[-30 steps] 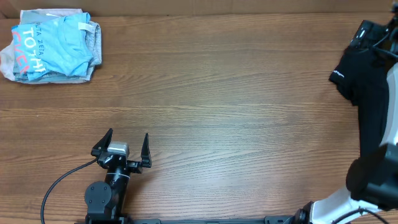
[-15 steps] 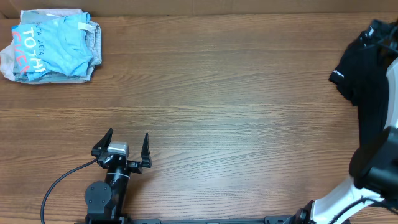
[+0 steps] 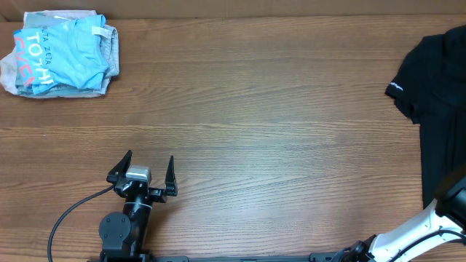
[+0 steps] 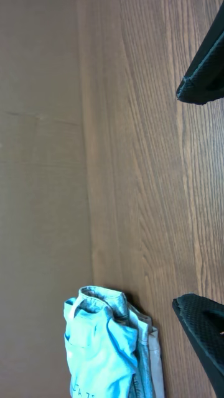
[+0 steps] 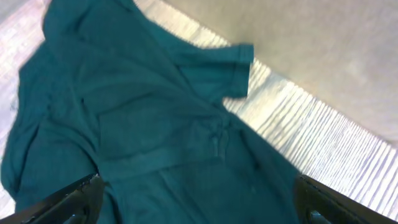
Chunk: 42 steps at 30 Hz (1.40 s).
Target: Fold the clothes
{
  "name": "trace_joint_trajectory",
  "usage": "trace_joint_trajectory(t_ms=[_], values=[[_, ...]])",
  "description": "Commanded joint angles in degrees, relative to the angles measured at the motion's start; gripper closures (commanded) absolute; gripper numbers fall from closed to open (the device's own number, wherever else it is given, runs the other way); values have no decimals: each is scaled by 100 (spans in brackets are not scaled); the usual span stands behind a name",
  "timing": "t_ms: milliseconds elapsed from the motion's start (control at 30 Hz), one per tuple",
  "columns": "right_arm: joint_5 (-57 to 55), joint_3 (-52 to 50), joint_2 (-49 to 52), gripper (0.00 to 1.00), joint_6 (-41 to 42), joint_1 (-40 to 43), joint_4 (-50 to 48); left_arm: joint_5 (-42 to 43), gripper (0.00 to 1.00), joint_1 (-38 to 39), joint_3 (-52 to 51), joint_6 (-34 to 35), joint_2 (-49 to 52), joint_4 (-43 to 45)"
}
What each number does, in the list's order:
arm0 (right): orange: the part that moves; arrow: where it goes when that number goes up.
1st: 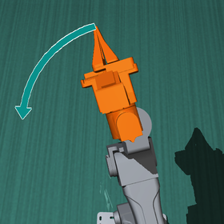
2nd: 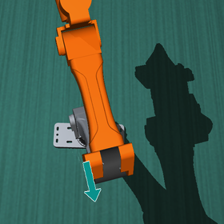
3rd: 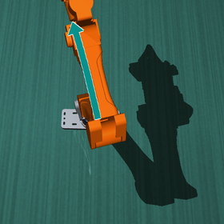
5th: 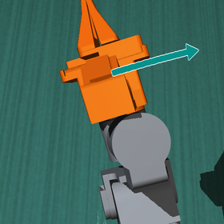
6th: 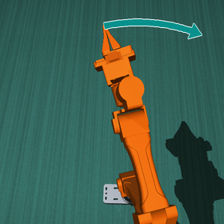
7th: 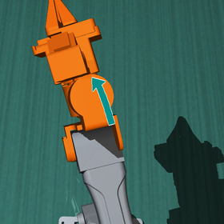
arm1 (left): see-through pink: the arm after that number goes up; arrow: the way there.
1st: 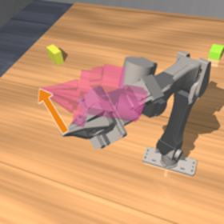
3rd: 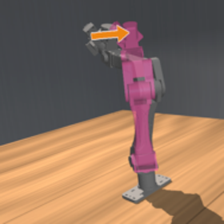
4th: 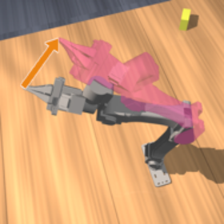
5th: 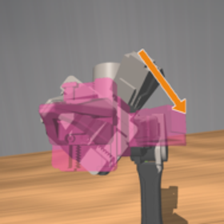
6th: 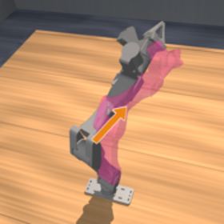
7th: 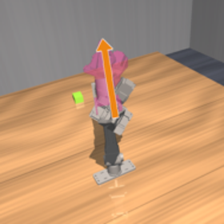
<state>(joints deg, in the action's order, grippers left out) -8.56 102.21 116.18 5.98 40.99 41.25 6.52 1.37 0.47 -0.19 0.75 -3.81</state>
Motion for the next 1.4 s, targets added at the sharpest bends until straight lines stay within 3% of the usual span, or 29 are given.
trace_joint_trajectory(t_ms=[0, 300, 533, 767, 967, 1367], values=[[273, 70, 356, 0, -2, 164, 221, -74, 0, -59, -17, -72, -48, -13], [752, 39, 702, 0, -671, 581, 549, -74, 0, -59, -17, -72, -48, -13], [1438, 39, 743, 0, -614, 562, -111, -74, 0, -59, -17, -72, -48, -13], [1296, 39, 1167, 0, -599, 234, -684, -74, 0, -59, -17, -72, -48, -13], [667, 39, 1464, 8, 20, 177, -1248, -74, 0, -59, -17, -72, -48, -13], [153, 39, 1587, 5, 149, 186, -1370, -74, 0, -59, -17, -72, -48, -13]])
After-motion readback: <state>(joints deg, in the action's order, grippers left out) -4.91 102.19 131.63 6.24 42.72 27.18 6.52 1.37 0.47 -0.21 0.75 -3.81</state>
